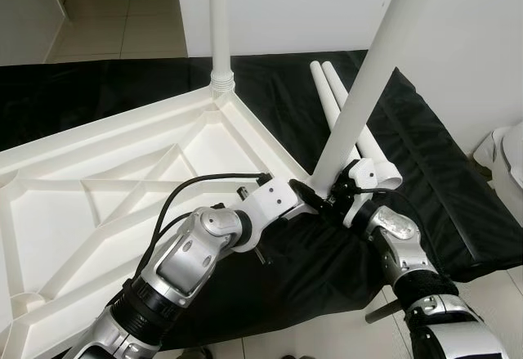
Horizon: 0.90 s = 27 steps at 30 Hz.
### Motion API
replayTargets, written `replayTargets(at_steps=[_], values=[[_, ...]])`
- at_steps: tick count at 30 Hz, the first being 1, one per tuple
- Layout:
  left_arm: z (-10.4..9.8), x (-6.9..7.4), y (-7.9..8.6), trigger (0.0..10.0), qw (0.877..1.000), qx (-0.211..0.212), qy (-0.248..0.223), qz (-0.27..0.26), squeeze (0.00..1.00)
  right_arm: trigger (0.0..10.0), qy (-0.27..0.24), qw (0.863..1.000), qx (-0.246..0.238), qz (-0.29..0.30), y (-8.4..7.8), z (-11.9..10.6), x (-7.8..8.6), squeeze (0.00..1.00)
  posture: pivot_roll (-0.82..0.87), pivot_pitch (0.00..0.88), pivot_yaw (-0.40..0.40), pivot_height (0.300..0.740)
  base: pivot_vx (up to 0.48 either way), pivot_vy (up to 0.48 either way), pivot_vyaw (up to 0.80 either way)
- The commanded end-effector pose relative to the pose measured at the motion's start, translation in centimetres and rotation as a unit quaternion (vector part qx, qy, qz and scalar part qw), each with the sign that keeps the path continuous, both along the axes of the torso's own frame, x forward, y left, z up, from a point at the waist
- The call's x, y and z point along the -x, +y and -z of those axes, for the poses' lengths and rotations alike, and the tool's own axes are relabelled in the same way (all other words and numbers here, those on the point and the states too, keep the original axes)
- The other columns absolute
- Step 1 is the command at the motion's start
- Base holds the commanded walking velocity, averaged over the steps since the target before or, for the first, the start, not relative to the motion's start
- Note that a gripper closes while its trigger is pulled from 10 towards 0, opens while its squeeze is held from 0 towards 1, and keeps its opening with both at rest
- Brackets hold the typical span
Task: Building children table
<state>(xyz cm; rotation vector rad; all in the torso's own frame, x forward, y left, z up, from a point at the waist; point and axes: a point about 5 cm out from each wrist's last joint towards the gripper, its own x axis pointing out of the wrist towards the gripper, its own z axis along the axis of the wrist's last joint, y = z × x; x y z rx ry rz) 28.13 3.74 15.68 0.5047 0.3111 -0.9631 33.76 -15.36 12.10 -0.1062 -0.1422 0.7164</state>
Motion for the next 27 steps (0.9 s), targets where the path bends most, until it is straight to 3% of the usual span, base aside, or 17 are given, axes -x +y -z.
replayTargets(at_steps=[1,7,9,14,19,21,22,23,27], values=[[-1.6,-0.1,-0.6,10.0,0.999,0.017,-0.043,0.017,0.0,0.0,0.075,0.995,-0.007,0.063,-1.6,3.0,0.8,0.0,-0.02,0.081,-0.02,0.74,0.0,0.0,0.0],[-1.4,0.1,-0.7,10.0,0.999,0.016,-0.042,0.019,0.0,0.0,0.068,0.989,-0.022,0.131,-0.6,3.1,0.6,0.0,-0.02,0.075,-0.025,0.74,0.0,0.0,0.0],[-1.4,0.0,-0.7,10.0,0.999,0.016,-0.042,0.02,0.0,0.0,0.065,0.98,-0.022,0.188,-0.2,2.9,0.4,0.0,-0.02,0.067,-0.028,0.74,0.0,0.0,0.0],[-1.4,0.0,-0.8,10.0,0.999,0.016,-0.043,0.022,0.0,0.0,0.063,0.972,-0.025,0.225,0.2,2.8,0.3,0.0,-0.02,0.061,-0.028,0.74,0.0,0.0,0.0],[-1.4,0.0,-0.8,10.0,0.999,0.013,-0.044,0.026,0.0,0.0,0.058,0.955,-0.036,0.288,1.9,2.5,0.7,0.0,-0.02,0.048,-0.03,0.74,0.0,0.0,0.0],[-1.4,0.0,-0.8,10.0,0.999,0.013,-0.044,0.026,0.0,0.0,0.058,0.955,-0.036,0.288,1.9,2.5,0.7,0.0,-0.02,0.048,-0.03,0.74,0.0,0.0,0.0],[-1.3,0.0,-0.9,10.0,0.999,0.012,-0.044,0.029,0.0,0.0,0.056,0.945,-0.057,0.316,3.7,2.3,1.1,0.0,-0.01,0.043,-0.03,0.74,0.0,0.0,0.0],[-1.3,0.1,-0.9,10.0,0.999,0.011,-0.044,0.03,0.0,0.0,0.056,0.944,-0.064,0.32,4.4,2.2,1.2,0.0,-0.01,0.042,-0.029,0.74,0.0,0.0,0.0],[-1.3,0.0,-0.9,10.0,0.998,0.011,-0.045,0.031,0.0,0.0,0.063,0.947,-0.068,0.307,5.4,2.2,1.4,0.0,-0.01,0.036,-0.027,0.74,0.0,0.0,0.0]])
